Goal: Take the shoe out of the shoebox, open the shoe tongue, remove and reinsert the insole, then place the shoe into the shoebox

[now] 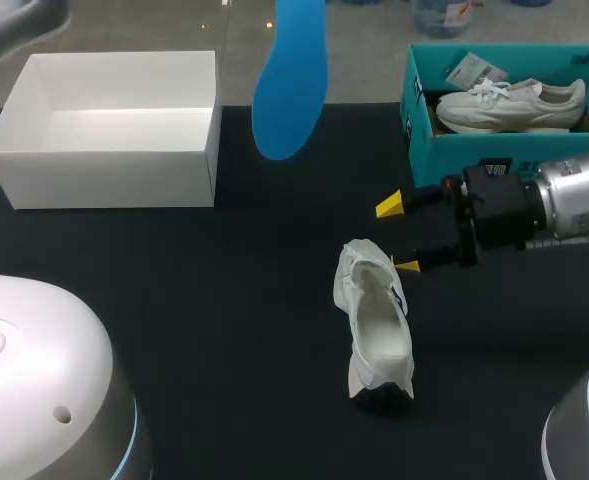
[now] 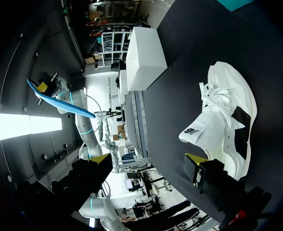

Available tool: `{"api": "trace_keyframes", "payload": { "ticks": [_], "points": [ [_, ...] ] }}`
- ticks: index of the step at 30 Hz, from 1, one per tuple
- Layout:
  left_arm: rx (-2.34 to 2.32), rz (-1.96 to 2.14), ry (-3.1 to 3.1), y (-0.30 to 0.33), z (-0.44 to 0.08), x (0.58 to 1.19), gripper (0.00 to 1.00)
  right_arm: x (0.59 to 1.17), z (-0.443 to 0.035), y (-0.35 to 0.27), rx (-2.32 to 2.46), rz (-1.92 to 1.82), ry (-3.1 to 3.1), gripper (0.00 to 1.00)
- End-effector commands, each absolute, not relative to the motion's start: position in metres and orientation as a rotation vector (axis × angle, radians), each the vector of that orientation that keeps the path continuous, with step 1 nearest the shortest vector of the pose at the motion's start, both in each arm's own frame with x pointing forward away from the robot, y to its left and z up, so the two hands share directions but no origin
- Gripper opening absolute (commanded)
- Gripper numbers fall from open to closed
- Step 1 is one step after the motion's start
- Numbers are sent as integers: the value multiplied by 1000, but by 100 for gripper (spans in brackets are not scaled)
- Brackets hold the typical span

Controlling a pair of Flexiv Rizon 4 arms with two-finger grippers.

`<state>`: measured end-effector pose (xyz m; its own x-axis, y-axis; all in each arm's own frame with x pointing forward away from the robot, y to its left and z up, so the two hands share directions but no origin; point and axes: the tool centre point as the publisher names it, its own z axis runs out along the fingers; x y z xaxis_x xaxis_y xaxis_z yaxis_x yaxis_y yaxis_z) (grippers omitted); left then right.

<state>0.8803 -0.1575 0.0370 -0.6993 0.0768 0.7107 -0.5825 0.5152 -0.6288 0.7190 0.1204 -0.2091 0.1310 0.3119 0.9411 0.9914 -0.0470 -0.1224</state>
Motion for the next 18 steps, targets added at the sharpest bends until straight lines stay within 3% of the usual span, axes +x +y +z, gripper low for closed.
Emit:
{"api": "trace_keyframes", "payload": {
  "ticks": [1, 18],
  "points": [
    [408, 1201, -2057, -157, 37, 882, 0, 719, -210, 122, -1521, -963, -1326, 100],
    [408, 1201, -2057, -157, 37, 882, 0, 716, -190, 123, -1523, -1064, -1156, 100]
  ]
}}
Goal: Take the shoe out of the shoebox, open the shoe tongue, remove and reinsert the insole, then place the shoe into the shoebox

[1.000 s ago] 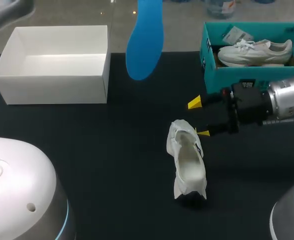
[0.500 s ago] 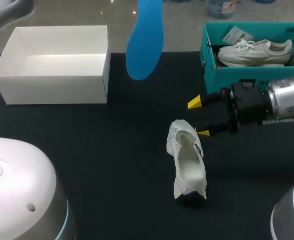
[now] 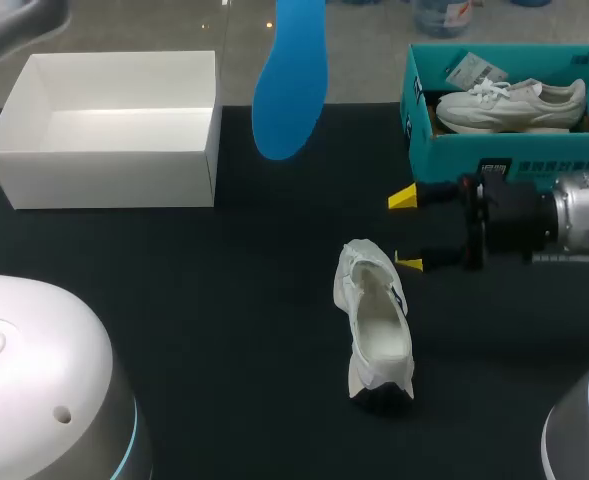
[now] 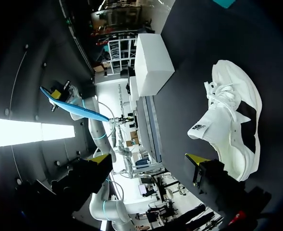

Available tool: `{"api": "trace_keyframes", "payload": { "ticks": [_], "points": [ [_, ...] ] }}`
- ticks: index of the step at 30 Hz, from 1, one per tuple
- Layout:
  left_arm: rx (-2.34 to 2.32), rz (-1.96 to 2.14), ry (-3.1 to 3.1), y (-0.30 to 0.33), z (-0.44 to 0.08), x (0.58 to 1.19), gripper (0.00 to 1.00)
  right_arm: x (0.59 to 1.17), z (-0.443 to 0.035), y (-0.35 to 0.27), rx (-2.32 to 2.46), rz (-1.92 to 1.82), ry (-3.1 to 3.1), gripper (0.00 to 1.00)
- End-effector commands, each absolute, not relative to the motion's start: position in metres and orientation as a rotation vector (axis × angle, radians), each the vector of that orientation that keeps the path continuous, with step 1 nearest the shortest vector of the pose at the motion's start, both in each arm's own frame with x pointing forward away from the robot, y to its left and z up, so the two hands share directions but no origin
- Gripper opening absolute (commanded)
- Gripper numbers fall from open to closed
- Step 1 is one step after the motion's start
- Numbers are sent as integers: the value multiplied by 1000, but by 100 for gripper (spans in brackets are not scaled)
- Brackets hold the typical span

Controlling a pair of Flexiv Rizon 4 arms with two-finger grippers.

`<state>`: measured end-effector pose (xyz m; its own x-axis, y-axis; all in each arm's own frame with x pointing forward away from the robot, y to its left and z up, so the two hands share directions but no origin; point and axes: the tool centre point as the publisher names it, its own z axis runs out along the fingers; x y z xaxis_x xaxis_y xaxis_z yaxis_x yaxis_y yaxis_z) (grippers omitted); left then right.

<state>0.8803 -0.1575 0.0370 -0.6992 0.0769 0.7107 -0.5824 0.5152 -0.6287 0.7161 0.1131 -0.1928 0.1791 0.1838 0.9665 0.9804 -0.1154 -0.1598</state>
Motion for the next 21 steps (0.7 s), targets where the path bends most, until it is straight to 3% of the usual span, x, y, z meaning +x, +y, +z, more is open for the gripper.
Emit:
{"api": "trace_keyframes", "payload": {
  "ticks": [1, 21],
  "points": [
    [408, 1201, -2057, -157, 37, 882, 0, 718, -188, 125, -1520, -1063, -1151, 100],
    [408, 1201, -2057, -157, 37, 882, 0, 768, -152, 168, -1506, -1116, -1086, 100]
  ]
}}
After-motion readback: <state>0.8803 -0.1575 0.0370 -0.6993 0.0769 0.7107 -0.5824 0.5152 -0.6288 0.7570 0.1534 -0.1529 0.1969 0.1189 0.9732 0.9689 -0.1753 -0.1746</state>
